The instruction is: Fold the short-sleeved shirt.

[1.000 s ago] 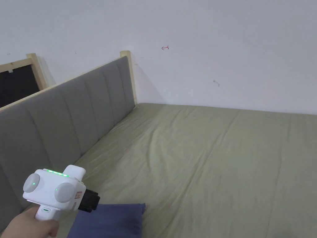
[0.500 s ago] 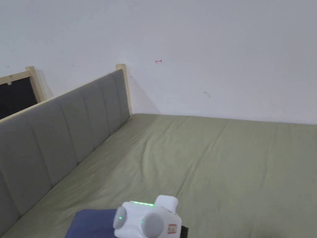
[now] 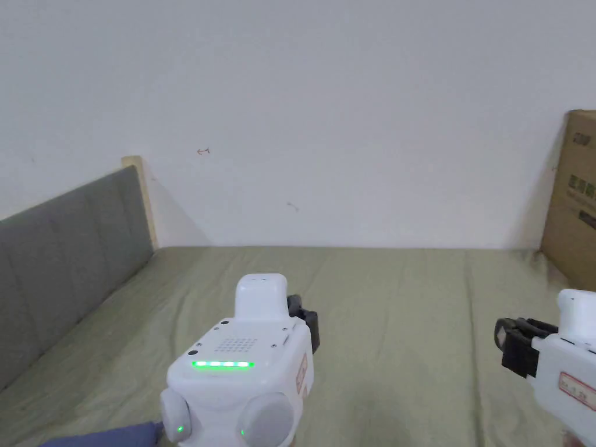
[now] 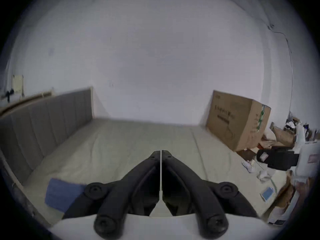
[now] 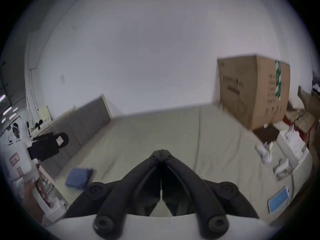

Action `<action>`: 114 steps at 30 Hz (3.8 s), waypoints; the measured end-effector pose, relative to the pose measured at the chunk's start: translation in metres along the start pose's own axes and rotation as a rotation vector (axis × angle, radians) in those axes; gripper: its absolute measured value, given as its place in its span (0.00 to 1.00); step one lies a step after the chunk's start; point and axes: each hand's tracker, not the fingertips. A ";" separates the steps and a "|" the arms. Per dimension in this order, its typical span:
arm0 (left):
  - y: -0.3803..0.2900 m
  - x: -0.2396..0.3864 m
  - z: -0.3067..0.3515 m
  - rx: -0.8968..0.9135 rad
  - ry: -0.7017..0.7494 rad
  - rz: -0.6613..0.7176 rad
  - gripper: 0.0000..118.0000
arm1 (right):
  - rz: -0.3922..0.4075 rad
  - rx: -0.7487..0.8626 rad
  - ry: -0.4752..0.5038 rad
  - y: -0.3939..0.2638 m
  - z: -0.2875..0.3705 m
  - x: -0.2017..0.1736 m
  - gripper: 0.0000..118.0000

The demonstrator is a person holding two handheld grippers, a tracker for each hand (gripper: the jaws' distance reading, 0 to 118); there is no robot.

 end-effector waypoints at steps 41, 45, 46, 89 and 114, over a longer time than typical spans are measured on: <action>-0.019 0.006 0.021 0.048 0.005 -0.006 1.00 | 0.127 0.174 -0.156 -0.029 0.014 -0.036 1.00; -0.023 0.003 0.024 0.053 -0.028 0.020 1.00 | 0.126 0.166 -0.154 -0.030 0.013 -0.036 1.00; -0.022 0.002 0.022 0.052 -0.029 0.025 1.00 | 0.126 0.163 -0.152 -0.031 0.012 -0.035 1.00; -0.035 -0.003 0.005 -0.049 -0.087 0.245 1.00 | 0.123 0.119 -0.168 -0.038 0.002 -0.034 1.00; -0.043 0.000 -0.058 -0.050 -0.045 0.177 1.00 | 0.104 0.145 -0.174 -0.054 -0.053 -0.010 1.00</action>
